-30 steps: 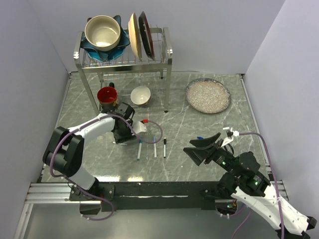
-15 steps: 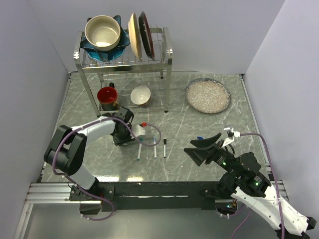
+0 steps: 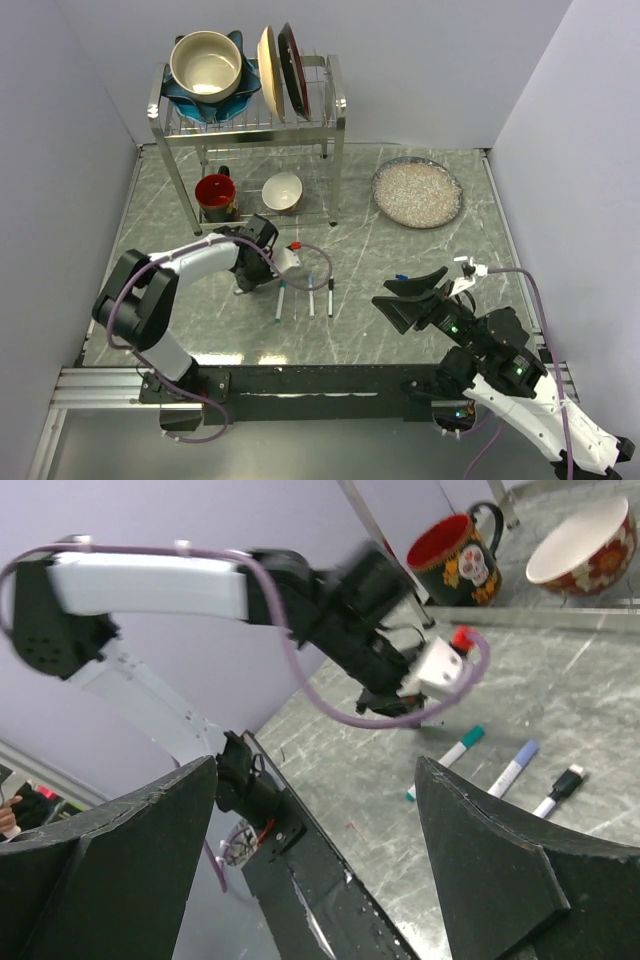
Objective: Insert the pens into the pen caps
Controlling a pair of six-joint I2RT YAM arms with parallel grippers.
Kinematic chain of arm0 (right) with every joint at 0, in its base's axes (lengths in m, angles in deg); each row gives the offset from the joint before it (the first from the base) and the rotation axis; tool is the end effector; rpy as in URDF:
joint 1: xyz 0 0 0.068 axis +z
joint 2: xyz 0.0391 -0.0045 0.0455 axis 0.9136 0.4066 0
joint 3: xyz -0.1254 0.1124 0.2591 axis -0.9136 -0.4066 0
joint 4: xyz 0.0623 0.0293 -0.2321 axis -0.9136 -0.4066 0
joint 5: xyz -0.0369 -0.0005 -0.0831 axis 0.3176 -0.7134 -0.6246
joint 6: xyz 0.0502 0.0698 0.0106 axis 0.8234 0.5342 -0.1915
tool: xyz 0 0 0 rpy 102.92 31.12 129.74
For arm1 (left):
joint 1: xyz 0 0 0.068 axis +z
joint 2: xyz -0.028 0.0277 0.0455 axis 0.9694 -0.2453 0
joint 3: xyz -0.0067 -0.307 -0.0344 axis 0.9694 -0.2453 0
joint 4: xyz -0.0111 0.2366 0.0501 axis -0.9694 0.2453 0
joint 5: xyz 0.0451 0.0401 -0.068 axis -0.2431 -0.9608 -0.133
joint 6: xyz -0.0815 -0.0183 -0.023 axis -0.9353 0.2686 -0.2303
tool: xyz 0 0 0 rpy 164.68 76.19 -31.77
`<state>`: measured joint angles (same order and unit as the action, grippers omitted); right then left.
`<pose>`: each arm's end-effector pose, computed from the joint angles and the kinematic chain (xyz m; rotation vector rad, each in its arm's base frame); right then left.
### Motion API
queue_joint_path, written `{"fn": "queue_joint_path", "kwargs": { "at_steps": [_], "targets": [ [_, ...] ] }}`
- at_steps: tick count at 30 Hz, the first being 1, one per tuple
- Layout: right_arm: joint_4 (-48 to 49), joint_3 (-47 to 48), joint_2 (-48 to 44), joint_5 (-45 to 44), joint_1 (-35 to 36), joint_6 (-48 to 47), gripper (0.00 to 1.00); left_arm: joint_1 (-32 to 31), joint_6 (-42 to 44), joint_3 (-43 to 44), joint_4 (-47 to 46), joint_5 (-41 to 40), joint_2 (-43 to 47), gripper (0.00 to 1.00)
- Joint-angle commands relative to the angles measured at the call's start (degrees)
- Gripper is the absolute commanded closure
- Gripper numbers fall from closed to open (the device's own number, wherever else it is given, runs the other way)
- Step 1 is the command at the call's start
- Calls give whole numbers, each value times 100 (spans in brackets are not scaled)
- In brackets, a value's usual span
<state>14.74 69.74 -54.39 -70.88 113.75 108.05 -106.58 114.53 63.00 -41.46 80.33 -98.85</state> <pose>0.0360 0.0493 0.2952 -0.2231 1.5028 1.2687 0.2377 -0.1473 0.1759 1.6108 2.4191 -0.0797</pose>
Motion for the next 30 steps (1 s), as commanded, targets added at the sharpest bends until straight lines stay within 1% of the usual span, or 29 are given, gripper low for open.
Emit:
{"fn": "queue_joint_path", "kwargs": {
  "at_steps": [1,3,4,5,7,9,10,11,12,13,14,15,16,17,18,19,21,23,24,25,27,30],
  "targets": [
    [163,211,332,-176,24,95,12,-323,-778,173,-653,1351,1323,99],
    [190,220,403,-229,24,87,12,-349,-1209,94,-953,1774,1817,99],
    [225,238,447,-273,24,69,12,-349,-1384,-37,-1381,1933,2307,99],
    [260,264,465,-282,24,25,12,-349,-1656,-117,-1568,2352,2530,99],
    [443,299,570,-203,24,-71,12,-349,-2000,-353,-2172,2741,3117,99],
    [663,369,675,139,24,-300,15,-349,-2535,-512,-2604,3199,3436,99],
    [847,439,807,270,24,-379,16,-349,-3094,-705,-3155,3296,3716,99],
    [849,475,895,463,24,-492,17,-349,-3413,-828,-3439,3401,3831,99],
    [1041,527,1122,517,24,-528,20,-349,-3564,-934,-3668,3820,3937,99],
    [1164,641,1237,596,24,-581,21,-349,-4140,-1144,-3975,4007,4095,99],
    [1226,703,1378,658,33,-669,23,-349,-4398,-1276,-4552,4209,4166,99],
    [1288,765,1666,815,33,-687,25,-358,-4653,-1391,-4897,4350,4236,99],
    [1410,904,1826,886,42,-713,27,-358,-5152,-1627,-5196,4404,4359,99],
    [1464,984,1984,939,50,-739,28,-367,-5348,-1725,-5739,4448,4395,99],
    [1490,1072,2290,992,59,-748,30,-358,-5515,-1909,-5944,4492,4421,99],
    [1508,1247,2450,992,77,-766,32,-375,-5734,-1971,-6068,4527,4456,99],
    [1517,1415,2836,992,191,-818,34,-384,-5868,-2033,-6227,4562,4448,99],
    [1578,1591,3039,826,340,-932,34,-393,-6008,-2034,-6158,4501,4395,99],
    [1579,1635,3223,730,532,-977,34,-393,-6053,-2007,-6079,4475,4369,99],
    [1535,1748,3338,398,630,-1029,34,-393,-6114,-1981,-6026,4527,4308,99],
    [1421,1889,3697,106,945,-1205,34,-393,-6123,-1894,-5903,4589,4255,99],
    [1298,2162,4137,-202,1175,-1363,34,-402,-6220,-1832,-5823,4685,4184,99]
  ]
}}
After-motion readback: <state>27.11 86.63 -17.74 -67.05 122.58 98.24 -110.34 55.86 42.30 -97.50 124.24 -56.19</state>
